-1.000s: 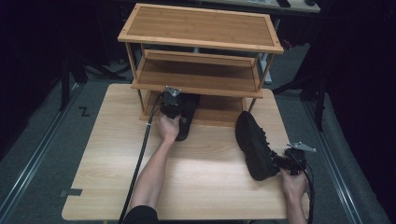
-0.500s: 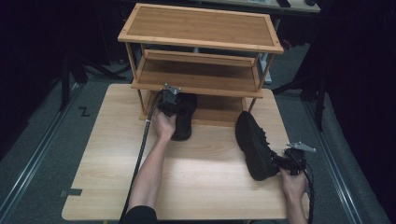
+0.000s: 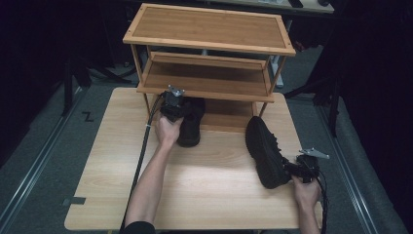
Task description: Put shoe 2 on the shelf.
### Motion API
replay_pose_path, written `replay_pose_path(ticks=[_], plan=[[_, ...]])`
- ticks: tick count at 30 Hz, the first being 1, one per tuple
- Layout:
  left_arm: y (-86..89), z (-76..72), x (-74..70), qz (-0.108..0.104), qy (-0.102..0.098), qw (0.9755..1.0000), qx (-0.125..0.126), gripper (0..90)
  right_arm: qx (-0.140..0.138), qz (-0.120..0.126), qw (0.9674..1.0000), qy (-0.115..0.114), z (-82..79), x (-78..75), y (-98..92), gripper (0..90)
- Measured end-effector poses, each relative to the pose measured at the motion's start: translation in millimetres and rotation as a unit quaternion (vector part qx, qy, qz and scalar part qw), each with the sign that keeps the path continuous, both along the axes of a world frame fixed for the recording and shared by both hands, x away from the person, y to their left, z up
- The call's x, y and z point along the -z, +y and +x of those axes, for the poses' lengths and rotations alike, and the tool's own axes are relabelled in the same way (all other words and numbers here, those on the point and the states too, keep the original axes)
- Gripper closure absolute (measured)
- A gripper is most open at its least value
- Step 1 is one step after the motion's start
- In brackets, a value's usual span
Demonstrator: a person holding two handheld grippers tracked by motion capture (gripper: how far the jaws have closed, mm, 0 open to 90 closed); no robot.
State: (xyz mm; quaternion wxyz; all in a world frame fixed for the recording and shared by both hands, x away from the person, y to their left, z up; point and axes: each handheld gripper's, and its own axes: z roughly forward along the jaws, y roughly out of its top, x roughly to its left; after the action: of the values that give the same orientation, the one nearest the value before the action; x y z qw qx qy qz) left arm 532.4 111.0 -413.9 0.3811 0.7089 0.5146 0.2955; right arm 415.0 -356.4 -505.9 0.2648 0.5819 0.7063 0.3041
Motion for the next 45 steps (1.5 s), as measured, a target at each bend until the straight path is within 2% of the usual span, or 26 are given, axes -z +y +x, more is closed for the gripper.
replay_pose_path(ticks=[2,5,8,9,12,13,16,17,18,21,26,28,29,33,35,38,42,43,44,45], plan=[[0.9,-1.7,-1.0,-0.002,-0.001,1.0,0.001,48.8,0.0,0.0,1.0,0.0,0.0,0.0,0.0,37.6],[4.7,-8.6,-2.4,-0.019,-0.001,0.9998,0.005,47.1,0.0,0.0,1.0,0.0,0.1,0.0,0.0,37.6],[7.9,-17.0,-3.2,-0.021,0.001,0.9997,0.009,43.8,0.0,0.0,1.0,-0.001,0.1,0.0,0.0,37.6],[11.3,-24.5,-4.1,-0.022,-0.002,0.9997,0.012,43.2,0.0,0.0,1.0,-0.001,0.1,0.0,0.0,37.6],[15.7,-31.9,-6.1,-0.024,-0.005,0.9996,0.012,42.4,0.001,0.0,1.0,0.0,0.1,0.0,0.0,37.6],[19.7,-38.8,-8.3,-0.035,-0.009,0.9993,0.013,41.3,0.001,0.0,1.0,0.0,0.2,0.0,0.1,37.7],[22.7,-45.9,-10.3,-0.042,-0.015,0.9989,0.013,37.5,0.001,0.0,1.0,0.0,0.2,0.0,0.1,37.6],[24.1,-53.7,-11.3,-0.051,-0.018,0.9983,0.02,36.3,0.001,0.0,1.0,0.0,0.1,0.0,0.1,37.6],[24.1,-53.7,-11.3,-0.051,-0.018,0.9983,0.02,35.4,0.002,0.0,1.0,0.0,0.1,0.0,0.1,37.6],[24.7,-67.3,-10.6,-0.056,-0.022,0.9978,0.027,33.9,0.001,0.0,1.0,0.0,0.2,0.1,0.1,37.6],[24.6,-87.7,-3.9,-0.063,-0.01,0.9968,0.049,32.0,0.001,0.0,1.0,-0.001,0.2,0.1,0.1,37.6],[23.6,-94.2,1.0,-0.058,-0.004,0.9969,0.053,31.2,0.001,0.0,1.0,-0.001,0.2,0.1,0.1,37.6],[21.6,-99.6,6.9,-0.057,0.005,0.9966,0.059,30.8,0.001,0.0,1.0,-0.001,0.2,0.1,0.1,37.7],[13.4,-105.9,16.0,-0.052,0.011,0.9963,0.067,30.6,0.002,0.0,1.0,0.0,0.2,0.0,0.1,37.6],[6.1,-106.9,21.3,-0.036,0.011,0.9968,0.07,31.9,0.002,0.0,1.0,0.0,0.2,0.0,0.1,37.7],[-2.9,-104.7,28.2,-0.011,0.007,0.9982,0.058,36.1,0.002,0.0,1.0,0.0,0.3,0.1,0.1,37.7],[-9.8,-98.8,32.4,-0.012,0.01,0.9985,0.053,46.7,0.002,0.0,1.0,0.0,0.2,0.0,0.1,37.6],[-10.1,-96.7,33.0,-0.014,0.01,0.9985,0.052,53.7,0.002,0.0,1.0,0.0,0.2,0.1,0.1,37.6],[-10.3,-93.9,34.0,-0.019,0.013,0.9985,0.049,53.7,0.002,0.0,1.0,0.0,0.2,0.1,0.1,37.6],[-9.2,-88.4,36.2,-0.042,0.016,0.9973,0.058,58.1,0.002,0.0,1.0,0.0,0.2,0.0,0.1,37.6]])
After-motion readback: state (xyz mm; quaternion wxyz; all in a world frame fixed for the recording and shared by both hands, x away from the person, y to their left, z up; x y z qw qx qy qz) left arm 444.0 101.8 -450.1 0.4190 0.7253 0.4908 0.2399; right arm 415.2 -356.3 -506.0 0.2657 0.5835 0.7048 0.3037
